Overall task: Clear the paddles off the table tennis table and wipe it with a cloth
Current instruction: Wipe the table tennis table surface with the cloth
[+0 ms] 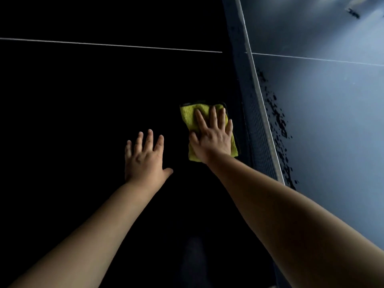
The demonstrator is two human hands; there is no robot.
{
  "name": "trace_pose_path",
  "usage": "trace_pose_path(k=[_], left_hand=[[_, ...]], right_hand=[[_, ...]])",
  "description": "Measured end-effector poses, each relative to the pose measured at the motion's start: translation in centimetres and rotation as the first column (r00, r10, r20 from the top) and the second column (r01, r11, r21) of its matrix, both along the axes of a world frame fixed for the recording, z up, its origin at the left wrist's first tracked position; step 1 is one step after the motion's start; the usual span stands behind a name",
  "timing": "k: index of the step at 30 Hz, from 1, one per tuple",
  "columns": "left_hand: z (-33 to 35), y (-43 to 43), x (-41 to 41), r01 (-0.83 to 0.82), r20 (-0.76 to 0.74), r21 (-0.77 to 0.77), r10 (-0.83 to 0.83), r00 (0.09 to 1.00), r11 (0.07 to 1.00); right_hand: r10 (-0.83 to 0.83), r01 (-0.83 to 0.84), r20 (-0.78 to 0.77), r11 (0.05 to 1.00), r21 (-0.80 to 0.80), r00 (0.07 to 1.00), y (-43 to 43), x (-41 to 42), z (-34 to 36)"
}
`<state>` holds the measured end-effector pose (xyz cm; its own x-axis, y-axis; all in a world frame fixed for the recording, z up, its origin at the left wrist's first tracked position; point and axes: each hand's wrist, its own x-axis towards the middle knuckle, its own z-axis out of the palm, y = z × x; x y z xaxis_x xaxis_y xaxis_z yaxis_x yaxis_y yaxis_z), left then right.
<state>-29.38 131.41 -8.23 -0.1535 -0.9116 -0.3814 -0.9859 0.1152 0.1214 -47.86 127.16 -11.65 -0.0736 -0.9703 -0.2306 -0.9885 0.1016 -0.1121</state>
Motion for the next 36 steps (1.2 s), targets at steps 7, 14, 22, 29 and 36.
trace_pose_path(k=[7, 14, 22, 29, 36], left_hand=[[-0.1, -4.6, -1.2, 0.041, 0.048, 0.024, -0.042, 0.998, 0.999], [-0.3, -5.1, -2.6, 0.038, 0.133, 0.072, -0.047, 0.99, 0.997], [-0.4, -5.1, -2.6, -0.006, 0.104, 0.11, -0.006, 0.995, 0.994], [0.6, -4.7, -2.7, -0.046, 0.053, 0.131, 0.039, 0.998, 0.99], [0.9, 0.3, -3.1, 0.06, 0.115, -0.164, -0.042, 0.992, 0.985]], right_hand=[[0.004, -0.004, 0.011, 0.999, -0.051, 1.0, -13.7, -1.6, -0.7], [0.034, -0.028, 0.074, 0.996, -0.08, 0.997, -23.2, -4.2, -0.7], [-0.036, 0.05, 0.137, 0.994, -0.1, 0.99, -22.9, -5.6, -0.6], [-0.1, 0.115, 0.174, 0.99, -0.081, 0.98, -13.9, -6.2, 0.3], [-0.138, 0.147, 0.144, 0.988, -0.053, 0.98, -2.4, -5.2, 0.9]])
